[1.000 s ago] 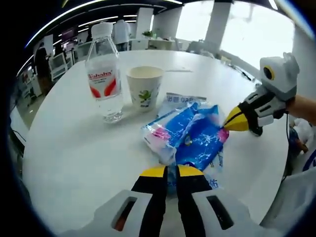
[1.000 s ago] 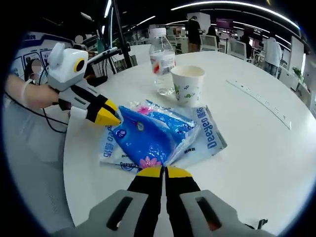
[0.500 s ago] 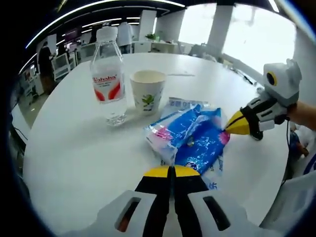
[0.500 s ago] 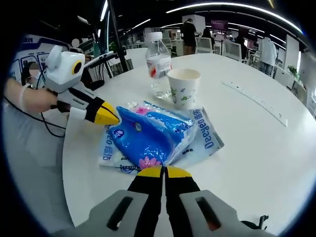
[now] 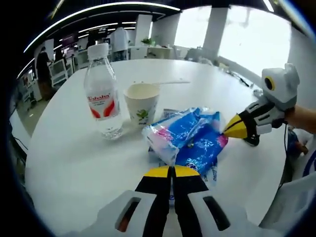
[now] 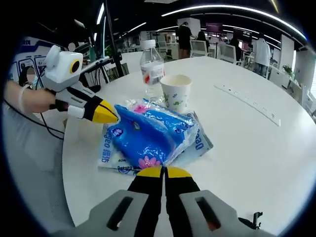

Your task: Arrange the tabletop items into an orderly group along one side of the table until the central work area is clear of visible clutter.

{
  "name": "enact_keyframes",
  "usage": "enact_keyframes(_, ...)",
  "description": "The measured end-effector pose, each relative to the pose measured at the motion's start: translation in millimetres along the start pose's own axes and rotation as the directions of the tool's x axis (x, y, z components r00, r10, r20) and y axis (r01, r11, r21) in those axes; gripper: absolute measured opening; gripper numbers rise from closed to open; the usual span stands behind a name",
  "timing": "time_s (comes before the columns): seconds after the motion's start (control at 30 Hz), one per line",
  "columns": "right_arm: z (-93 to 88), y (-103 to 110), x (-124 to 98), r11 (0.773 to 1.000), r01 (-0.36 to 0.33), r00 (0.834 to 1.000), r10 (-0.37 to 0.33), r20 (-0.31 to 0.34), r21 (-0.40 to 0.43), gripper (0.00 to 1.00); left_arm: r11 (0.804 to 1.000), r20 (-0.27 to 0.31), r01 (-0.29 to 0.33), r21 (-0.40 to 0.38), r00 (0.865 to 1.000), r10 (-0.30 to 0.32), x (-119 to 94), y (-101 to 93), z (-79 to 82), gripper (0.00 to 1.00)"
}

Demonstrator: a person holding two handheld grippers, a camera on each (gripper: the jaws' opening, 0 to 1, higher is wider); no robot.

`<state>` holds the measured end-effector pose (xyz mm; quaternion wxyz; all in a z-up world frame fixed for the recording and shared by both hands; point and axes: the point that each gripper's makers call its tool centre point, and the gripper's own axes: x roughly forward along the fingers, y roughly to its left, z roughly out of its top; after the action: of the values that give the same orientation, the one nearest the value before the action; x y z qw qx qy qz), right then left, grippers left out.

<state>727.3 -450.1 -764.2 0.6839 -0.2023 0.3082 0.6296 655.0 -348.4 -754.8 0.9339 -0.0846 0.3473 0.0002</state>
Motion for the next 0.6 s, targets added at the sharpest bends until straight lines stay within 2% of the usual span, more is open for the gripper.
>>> enact_keyframes(0.3,-3.1,-20.4,-23.7,0.998,0.054,0.998,-0.055,0.017,0.019,0.00,0.998,0.013,0.044,0.047,0.999,-0.045,12.0,-22.3,19.5,0.00)
enact_keyframes(0.6,-19.4,-48.6,-53.5,0.990,0.131,0.991,-0.132,0.016,0.055,0.00,0.989,0.009,0.112,0.099,0.993,-0.113,33.5,-54.9,37.2,0.00)
